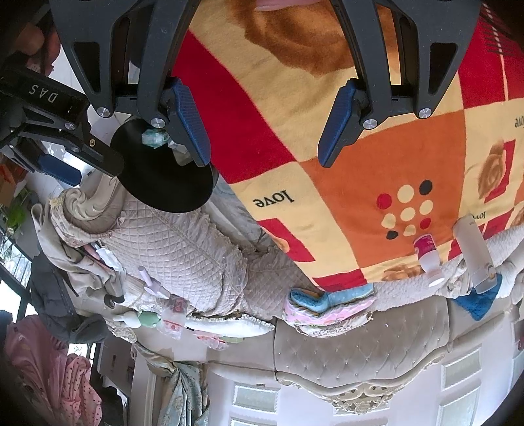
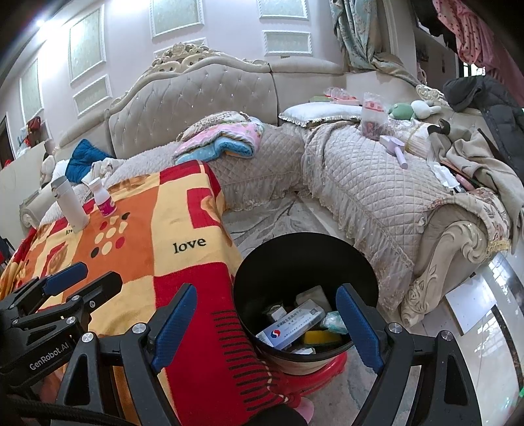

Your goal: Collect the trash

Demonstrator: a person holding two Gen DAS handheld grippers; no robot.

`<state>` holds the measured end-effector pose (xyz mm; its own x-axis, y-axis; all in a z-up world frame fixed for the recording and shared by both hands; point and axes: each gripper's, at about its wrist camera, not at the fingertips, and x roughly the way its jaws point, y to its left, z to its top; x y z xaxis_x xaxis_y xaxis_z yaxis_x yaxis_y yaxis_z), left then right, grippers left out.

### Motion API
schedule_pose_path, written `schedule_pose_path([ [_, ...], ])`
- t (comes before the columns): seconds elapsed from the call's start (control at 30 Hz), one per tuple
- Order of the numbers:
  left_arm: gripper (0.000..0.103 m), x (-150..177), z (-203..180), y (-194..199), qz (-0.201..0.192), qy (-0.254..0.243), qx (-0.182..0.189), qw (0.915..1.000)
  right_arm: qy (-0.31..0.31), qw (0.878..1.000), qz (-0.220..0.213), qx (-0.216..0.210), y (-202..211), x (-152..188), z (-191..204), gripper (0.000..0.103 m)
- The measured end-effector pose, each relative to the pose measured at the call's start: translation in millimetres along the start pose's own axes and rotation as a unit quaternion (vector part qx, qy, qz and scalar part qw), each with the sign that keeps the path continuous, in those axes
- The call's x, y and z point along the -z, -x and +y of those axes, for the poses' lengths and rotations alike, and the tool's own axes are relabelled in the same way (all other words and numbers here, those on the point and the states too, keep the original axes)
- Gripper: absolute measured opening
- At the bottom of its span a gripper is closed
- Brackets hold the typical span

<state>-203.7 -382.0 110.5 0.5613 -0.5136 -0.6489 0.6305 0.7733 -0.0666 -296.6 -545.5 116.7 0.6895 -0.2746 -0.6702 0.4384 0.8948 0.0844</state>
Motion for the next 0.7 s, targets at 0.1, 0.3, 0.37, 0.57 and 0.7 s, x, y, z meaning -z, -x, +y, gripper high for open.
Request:
schedule_pose_path([
  [0.1, 0.067, 3.8, -4.1, 0.4, 0.002, 0.0, -0.001, 1.0, 0.0, 1.0, 0.002, 0.0, -1.2, -0.3, -0.2, 0.085],
  [0.3, 0.067, 4.0, -4.8, -0.5, 0.003, 0.002, -0.001, 1.0, -0.001, 1.0, 0.005, 0.0, -3.3, 0.3, -0.9, 0.085],
  [0.37, 0.067, 4.7, -5.6, -0.3, 0.004, 0.003, 0.0, 1.0, -0.001, 1.0, 0.007, 0.0, -4.1, 1.1, -1.1, 0.085],
  [0.57, 0.067, 5.6, -8.1, -5.0, 0.01, 0.006, 0.001, 0.9999, -0.002, 1.0, 0.011, 0.001, -6.2, -0.2, -2.2, 0.085],
  [0.7, 0.067, 6.0, -9.5, -7.7, 0.014, 0.007, 0.002, 0.9999, -0.003, 1.0, 0.013, 0.003, -8.1, -0.1, -3.0, 0.085],
])
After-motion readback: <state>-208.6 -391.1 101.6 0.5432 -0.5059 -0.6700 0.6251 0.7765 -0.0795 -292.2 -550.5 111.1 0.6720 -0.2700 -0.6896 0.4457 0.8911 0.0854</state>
